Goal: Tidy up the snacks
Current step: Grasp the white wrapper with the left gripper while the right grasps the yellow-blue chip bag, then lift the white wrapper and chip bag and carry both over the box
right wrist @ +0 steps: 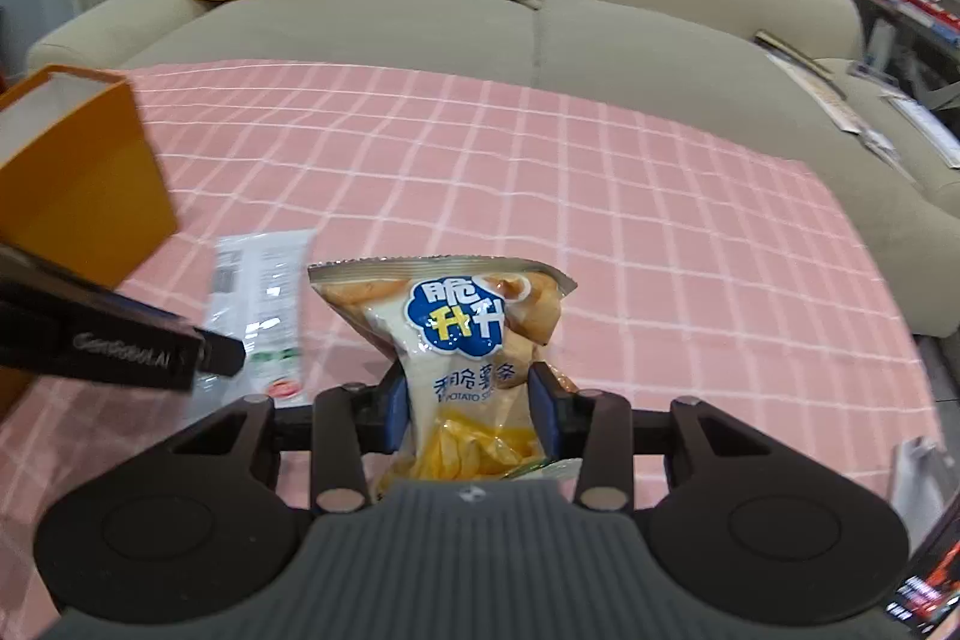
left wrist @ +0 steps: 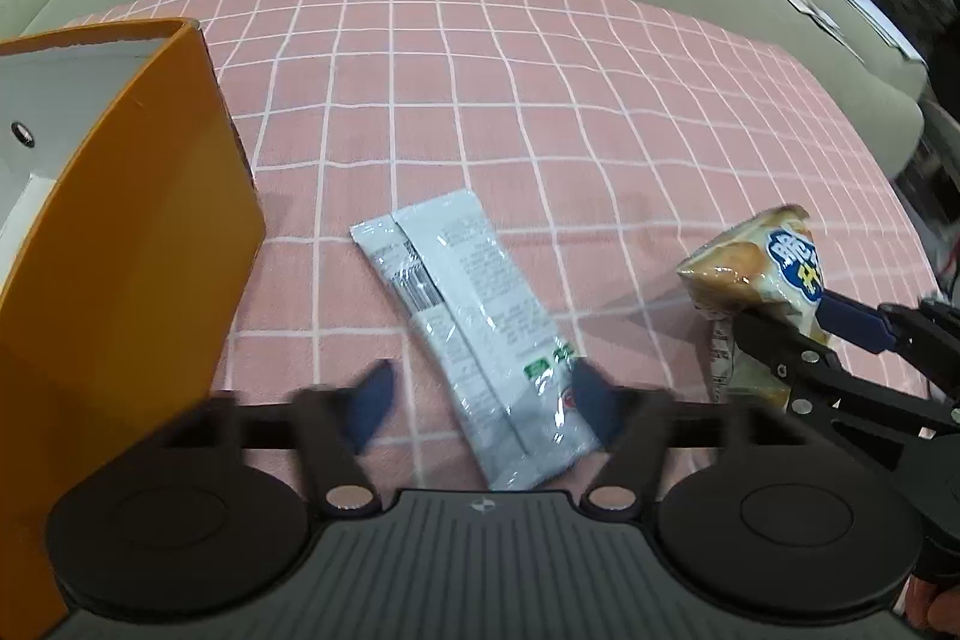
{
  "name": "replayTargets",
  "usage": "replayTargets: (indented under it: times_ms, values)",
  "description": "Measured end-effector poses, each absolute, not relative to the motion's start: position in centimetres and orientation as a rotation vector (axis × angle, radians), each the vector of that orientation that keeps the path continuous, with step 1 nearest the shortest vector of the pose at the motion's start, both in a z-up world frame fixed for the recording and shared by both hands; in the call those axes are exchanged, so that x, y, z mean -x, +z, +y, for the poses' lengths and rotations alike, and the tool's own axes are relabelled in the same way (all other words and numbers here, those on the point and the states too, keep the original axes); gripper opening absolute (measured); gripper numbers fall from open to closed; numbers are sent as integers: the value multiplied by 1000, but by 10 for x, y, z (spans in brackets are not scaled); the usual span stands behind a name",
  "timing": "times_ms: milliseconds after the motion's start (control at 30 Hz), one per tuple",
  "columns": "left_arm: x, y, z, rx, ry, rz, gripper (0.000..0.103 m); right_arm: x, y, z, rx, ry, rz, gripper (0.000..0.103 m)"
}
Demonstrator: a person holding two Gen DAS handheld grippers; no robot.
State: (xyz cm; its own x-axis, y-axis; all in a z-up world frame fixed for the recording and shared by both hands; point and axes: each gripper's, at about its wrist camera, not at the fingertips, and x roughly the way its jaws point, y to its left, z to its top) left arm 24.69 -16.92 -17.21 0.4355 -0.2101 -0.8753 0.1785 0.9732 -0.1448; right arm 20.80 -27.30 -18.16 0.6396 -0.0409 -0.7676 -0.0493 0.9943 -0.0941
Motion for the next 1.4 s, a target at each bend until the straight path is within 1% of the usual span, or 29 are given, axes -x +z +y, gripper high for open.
replayTargets:
  times_ms: [133, 200, 267, 333, 433, 500, 533, 567, 600, 667, 700, 800, 833, 900, 933, 967, 1400]
  values:
    - [-257, -177, -176, 66, -195, 1126, 85, -218, -186, -280, 88, 40, 897, 41]
    - [-263, -181, -179, 74, -177, 1135, 86, -218, -185, -285, 60, 83, 892, 50]
    - [-269, -184, -183, 68, -157, 1136, 87, -216, -184, -290, 41, 114, 868, 64]
    - [-272, -185, -185, 57, -146, 1128, 88, -216, -183, -295, 10, 150, 856, 69]
    - [-279, -187, -192, 44, -142, 1127, 89, -218, -181, -306, -54, 173, 845, 73]
    - [-282, -187, -197, 19, -139, 1132, 88, -220, -179, -314, -94, 172, 836, 73]
    - [-283, -188, -199, 3, -138, 1131, 86, -220, -178, -318, -114, 168, 830, 73]
    - [-284, -188, -200, -14, -134, 1127, 76, -221, -177, -321, -132, 161, 828, 72]
    - [-284, -188, -201, -31, -133, 1121, 71, -222, -176, -324, -147, 156, 831, 71]
    - [-282, -188, -203, -55, -150, 1115, 68, -221, -177, -327, -161, 152, 835, 66]
    - [-283, -188, -203, -66, -158, 1113, 66, -220, -178, -328, -166, 151, 839, 66]
    - [-280, -187, -199, -69, -184, 1116, 63, -218, -186, -327, -179, 151, 868, 64]
    - [-280, -188, -199, -69, -194, 1120, 63, -218, -189, -326, -185, 149, 881, 62]
    - [-272, -186, -195, -77, -211, 1124, 62, -217, -194, -322, -193, 145, 901, 53]
    - [-267, -185, -192, -82, -216, 1126, 61, -216, -196, -320, -181, 133, 907, 43]
    - [-262, -184, -189, -83, -219, 1130, 61, -215, -196, -318, -177, 126, 908, 41]
    - [-175, -167, -153, -54, -263, 1119, 59, -182, -179, -289, -154, 84, 907, 37]
